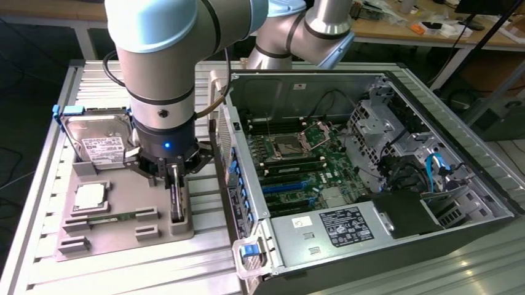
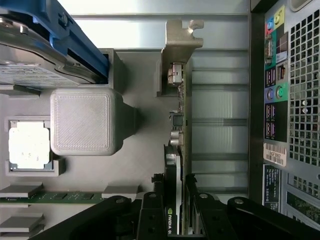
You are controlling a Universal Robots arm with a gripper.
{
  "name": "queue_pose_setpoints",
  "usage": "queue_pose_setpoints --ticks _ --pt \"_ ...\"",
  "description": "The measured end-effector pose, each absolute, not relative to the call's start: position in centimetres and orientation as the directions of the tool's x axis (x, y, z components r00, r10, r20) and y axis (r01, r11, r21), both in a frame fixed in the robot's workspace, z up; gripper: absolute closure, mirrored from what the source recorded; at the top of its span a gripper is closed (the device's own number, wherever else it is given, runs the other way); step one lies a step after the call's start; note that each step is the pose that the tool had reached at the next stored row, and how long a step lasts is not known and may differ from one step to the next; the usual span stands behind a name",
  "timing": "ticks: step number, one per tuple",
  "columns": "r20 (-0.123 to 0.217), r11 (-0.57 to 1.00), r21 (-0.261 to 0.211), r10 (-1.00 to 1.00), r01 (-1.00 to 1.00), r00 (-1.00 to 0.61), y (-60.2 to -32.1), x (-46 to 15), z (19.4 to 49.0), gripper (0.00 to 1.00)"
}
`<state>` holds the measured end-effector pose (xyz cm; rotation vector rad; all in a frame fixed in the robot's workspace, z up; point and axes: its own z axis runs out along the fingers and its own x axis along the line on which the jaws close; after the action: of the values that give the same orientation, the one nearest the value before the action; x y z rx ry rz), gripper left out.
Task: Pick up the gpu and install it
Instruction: 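Pick up the gpu and move the gpu toward the slot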
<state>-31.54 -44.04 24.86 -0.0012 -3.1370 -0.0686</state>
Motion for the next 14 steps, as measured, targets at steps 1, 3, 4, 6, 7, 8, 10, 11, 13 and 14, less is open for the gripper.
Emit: queue_pose_setpoints --ticks 1,3,4,6,7,8,10,11,13,14 --pt "0.004 0.999 0.044 0.001 0.001 -1.000 -44.0 -31.5 25.0 0.73" --pt "0.004 0.999 0.044 0.001 0.001 -1.000 -44.0 -31.5 25.3 0.73" --pt "0.004 0.999 0.045 0.001 0.001 -1.000 -44.0 -31.5 25.4 0.73" --pt "0.004 0.999 0.045 0.001 0.001 -1.000 -44.0 -31.5 25.7 0.73" --pt "0.004 0.999 0.045 0.001 0.001 -1.000 -44.0 -31.5 25.9 0.73" --pt "0.004 0.999 0.045 0.001 0.001 -1.000 -44.0 -31.5 26.0 0.73" --pt "0.004 0.999 0.045 0.001 0.001 -1.000 -44.0 -31.5 26.0 0.73" --pt "0.004 0.999 0.045 0.001 0.001 -1.000 -44.0 -31.5 26.1 0.73" --pt "0.004 0.999 0.045 0.001 0.001 -1.000 -44.0 -31.5 26.2 0.73" --pt "0.004 0.999 0.046 0.001 0.001 -1.000 -43.9 -31.5 26.3 0.73"
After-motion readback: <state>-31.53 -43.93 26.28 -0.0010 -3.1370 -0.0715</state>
